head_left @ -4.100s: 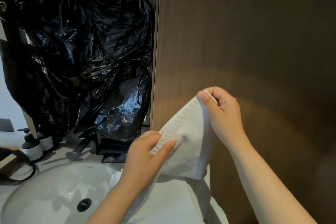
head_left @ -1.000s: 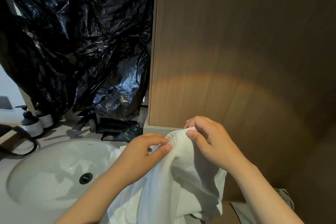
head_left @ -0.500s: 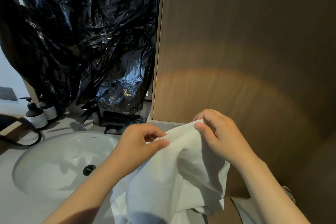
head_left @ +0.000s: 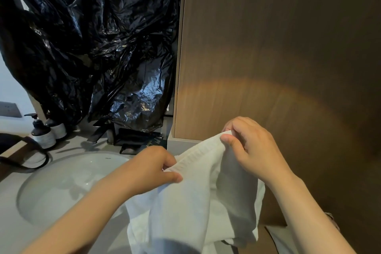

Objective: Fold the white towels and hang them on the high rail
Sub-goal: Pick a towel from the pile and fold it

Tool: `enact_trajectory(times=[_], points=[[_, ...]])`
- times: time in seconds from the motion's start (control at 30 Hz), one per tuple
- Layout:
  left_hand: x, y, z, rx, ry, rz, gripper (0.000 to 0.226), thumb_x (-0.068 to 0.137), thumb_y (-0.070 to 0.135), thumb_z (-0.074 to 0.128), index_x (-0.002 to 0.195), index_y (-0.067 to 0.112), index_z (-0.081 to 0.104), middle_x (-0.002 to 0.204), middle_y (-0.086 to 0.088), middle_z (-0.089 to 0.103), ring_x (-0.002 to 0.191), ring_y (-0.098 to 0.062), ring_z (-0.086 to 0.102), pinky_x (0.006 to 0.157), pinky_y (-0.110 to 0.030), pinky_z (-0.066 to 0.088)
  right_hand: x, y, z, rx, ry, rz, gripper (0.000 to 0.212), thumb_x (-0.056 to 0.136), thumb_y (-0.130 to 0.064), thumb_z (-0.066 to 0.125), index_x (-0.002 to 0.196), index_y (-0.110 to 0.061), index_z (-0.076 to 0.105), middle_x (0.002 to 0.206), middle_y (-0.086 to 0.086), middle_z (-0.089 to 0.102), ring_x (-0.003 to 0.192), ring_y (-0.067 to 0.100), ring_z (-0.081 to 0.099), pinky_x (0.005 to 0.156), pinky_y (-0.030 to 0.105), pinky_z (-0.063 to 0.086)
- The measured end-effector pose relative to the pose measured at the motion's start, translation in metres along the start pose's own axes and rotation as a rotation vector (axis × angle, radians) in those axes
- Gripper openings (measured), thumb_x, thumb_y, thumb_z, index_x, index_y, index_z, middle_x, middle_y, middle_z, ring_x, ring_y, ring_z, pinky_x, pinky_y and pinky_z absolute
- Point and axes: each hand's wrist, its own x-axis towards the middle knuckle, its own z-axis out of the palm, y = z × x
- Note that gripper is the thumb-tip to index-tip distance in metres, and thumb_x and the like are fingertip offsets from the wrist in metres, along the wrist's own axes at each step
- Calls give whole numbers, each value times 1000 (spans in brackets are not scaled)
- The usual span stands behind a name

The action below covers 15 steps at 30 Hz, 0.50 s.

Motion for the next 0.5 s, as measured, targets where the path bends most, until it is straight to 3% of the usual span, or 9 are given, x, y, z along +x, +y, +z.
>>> enact_trajectory(times=[0.07, 0.17, 0.27, 0.33, 0.4, 0.43, 0.5], points=[[-1, -7, 5, -46, 56, -49, 23, 84, 36, 70, 75, 15, 73, 76, -2, 66, 69, -11, 57, 68, -27, 47, 1, 1, 2, -6, 4, 13, 16, 96, -31, 55, 82, -26, 53, 88, -11, 59, 86, 7, 55, 74, 18, 42], [2, -11, 4, 9, 193, -74, 27, 88, 33, 65, 66, 17, 65, 70, 0, 62, 67, -12, 54, 65, -26, 42, 4, 1, 3, -3, 16, 3, 15, 96, -32, 56, 82, -26, 54, 87, -11, 59, 85, 7, 55, 74, 18, 42], [9, -8, -7, 144, 451, -109, 18, 93, 25, 59, 89, 15, 73, 93, -1, 71, 86, -20, 63, 76, -33, 49, 10, 0, 3, 23, 63, -1, 18, 97, -37, 53, 85, -24, 56, 87, -11, 58, 84, 6, 55, 71, 19, 45], [12, -3, -18, 126, 729, 11, 16, 89, 11, 62, 97, 13, 76, 101, -2, 73, 93, -24, 65, 78, -29, 48, 15, 0, -1, 52, 119, 8, 20, 98, -41, 50, 87, -26, 56, 86, -13, 57, 83, 5, 55, 69, 20, 47], [14, 2, -30, 111, 870, 153, 17, 85, 4, 63, 93, 12, 76, 97, -1, 74, 90, -23, 67, 80, -27, 46, 21, 3, -8, 40, 181, 7, 17, 98, -42, 49, 87, -30, 54, 84, -17, 54, 83, 4, 55, 66, 20, 48], [14, 1, -35, 80, 845, 186, 16, 85, 6, 64, 91, 14, 76, 90, 1, 74, 85, -20, 67, 77, -27, 48, 23, 5, -11, 21, 193, 9, 16, 98, -42, 49, 86, -31, 53, 83, -19, 53, 83, 3, 55, 65, 18, 47], [16, -3, -40, -60, 642, 163, 11, 88, 15, 66, 84, 22, 74, 72, 12, 69, 68, -6, 61, 65, -25, 49, 24, 13, -14, -15, 160, 18, 17, 97, -41, 50, 84, -30, 52, 79, -19, 52, 79, 3, 54, 62, 17, 42]])
